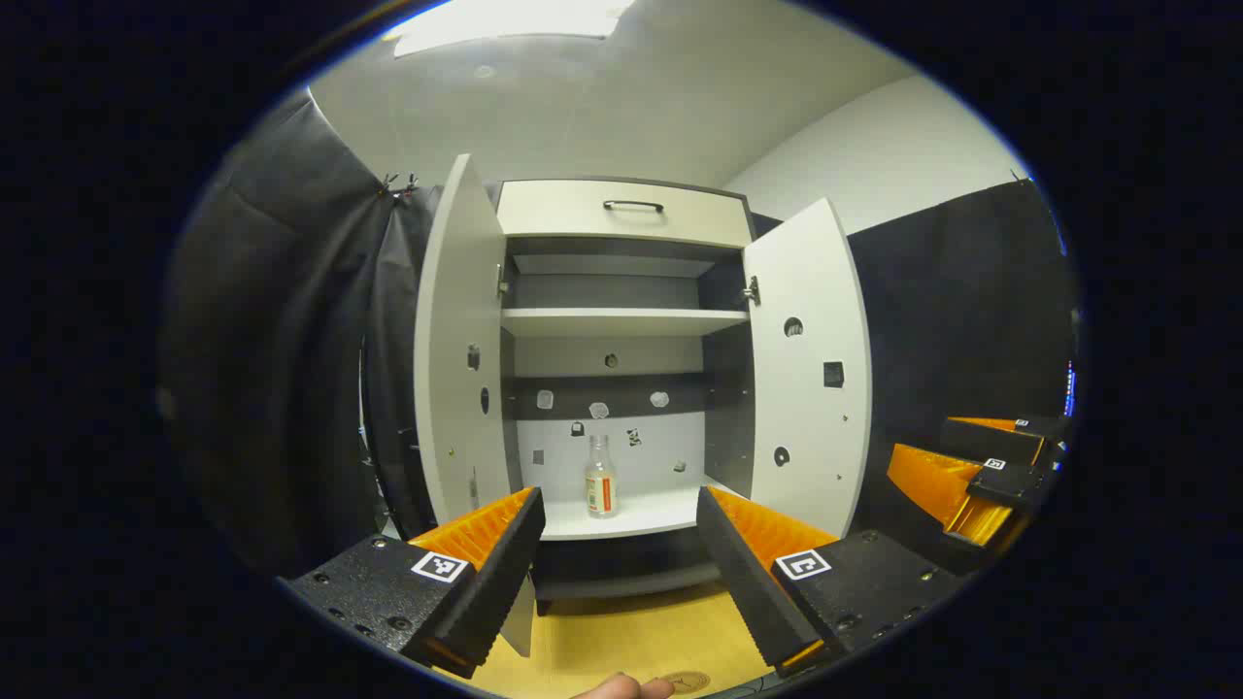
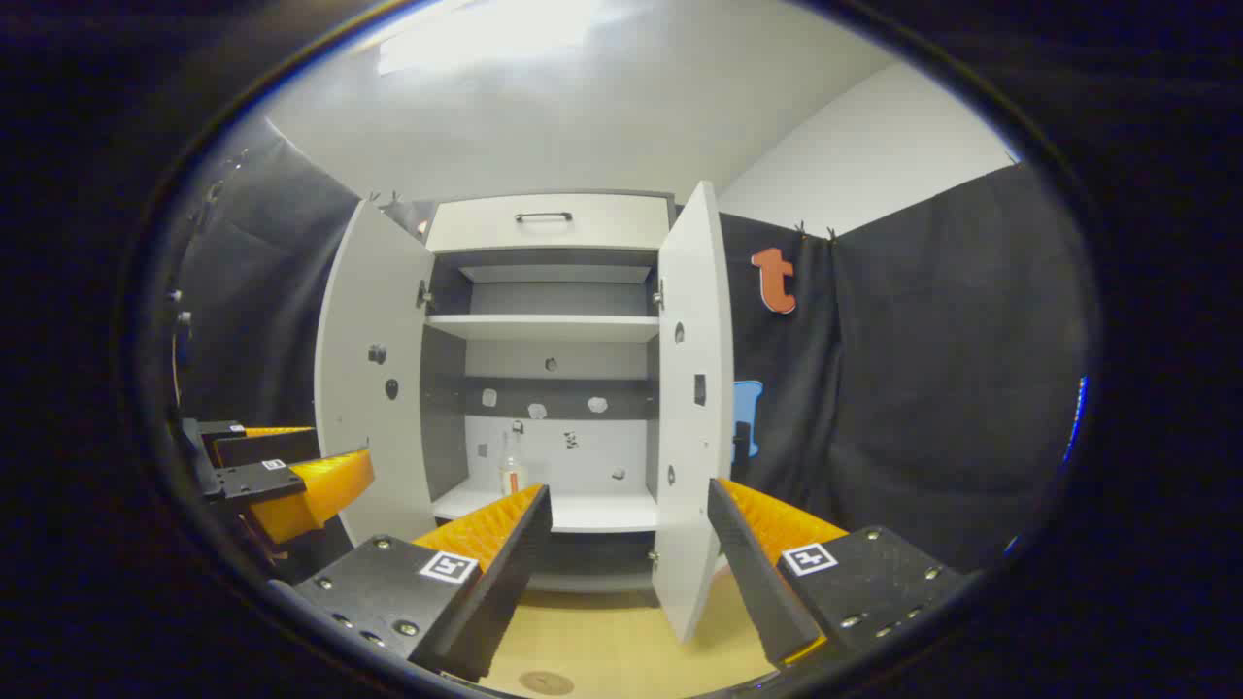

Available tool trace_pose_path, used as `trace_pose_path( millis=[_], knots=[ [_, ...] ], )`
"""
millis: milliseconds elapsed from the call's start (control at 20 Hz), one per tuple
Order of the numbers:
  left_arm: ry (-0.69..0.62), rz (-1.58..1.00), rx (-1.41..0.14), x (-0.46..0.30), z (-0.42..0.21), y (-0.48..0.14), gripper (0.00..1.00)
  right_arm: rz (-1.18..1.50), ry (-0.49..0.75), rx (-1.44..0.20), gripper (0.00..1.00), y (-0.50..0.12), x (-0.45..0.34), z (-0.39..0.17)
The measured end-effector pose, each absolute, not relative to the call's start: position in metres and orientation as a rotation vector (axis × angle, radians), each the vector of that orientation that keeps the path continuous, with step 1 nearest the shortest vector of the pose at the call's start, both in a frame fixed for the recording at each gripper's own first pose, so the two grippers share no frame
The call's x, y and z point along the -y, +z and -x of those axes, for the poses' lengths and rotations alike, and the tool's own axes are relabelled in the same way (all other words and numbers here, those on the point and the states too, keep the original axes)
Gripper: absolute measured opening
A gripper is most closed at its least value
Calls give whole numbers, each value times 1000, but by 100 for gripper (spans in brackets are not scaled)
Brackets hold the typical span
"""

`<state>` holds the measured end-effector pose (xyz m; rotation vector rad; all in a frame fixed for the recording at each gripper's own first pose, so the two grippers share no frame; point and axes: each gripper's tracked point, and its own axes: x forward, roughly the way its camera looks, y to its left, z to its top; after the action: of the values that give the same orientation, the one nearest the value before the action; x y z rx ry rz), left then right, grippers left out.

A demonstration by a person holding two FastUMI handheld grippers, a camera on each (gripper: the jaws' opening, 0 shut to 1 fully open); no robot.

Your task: Grasp the bottle in the cabinet with the left hand and place it on the coaster, then close the right door with the right hand and the left door with the left hand.

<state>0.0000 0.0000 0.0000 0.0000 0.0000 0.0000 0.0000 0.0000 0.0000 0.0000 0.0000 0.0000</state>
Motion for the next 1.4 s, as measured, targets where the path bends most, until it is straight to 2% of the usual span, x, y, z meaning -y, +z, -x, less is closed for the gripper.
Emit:
trace_pose_path(
  millis=[600,650,700,850,900,950,1000,1400],
  knots=[
    [-19,41,-117,9,4,-18,99,-6,22,52,98,11,12,30],
    [-17,50,-117,10,3,-18,99,-1,18,49,93,10,13,28],
    [-16,53,-113,10,1,-18,99,6,16,49,93,9,13,25],
    [-22,31,-96,7,-7,-18,99,20,0,55,93,7,13,9],
    [-22,23,-89,5,-11,-17,99,24,-4,56,98,5,12,3],
    [-27,19,-85,5,-14,-17,99,26,-6,57,93,5,10,-5],
    [-31,22,-87,5,-18,-18,99,26,-7,58,98,4,8,-14],
    [20,38,-71,-7,-50,-25,99,-44,-40,55,98,-4,-9,-89]
  ],
)
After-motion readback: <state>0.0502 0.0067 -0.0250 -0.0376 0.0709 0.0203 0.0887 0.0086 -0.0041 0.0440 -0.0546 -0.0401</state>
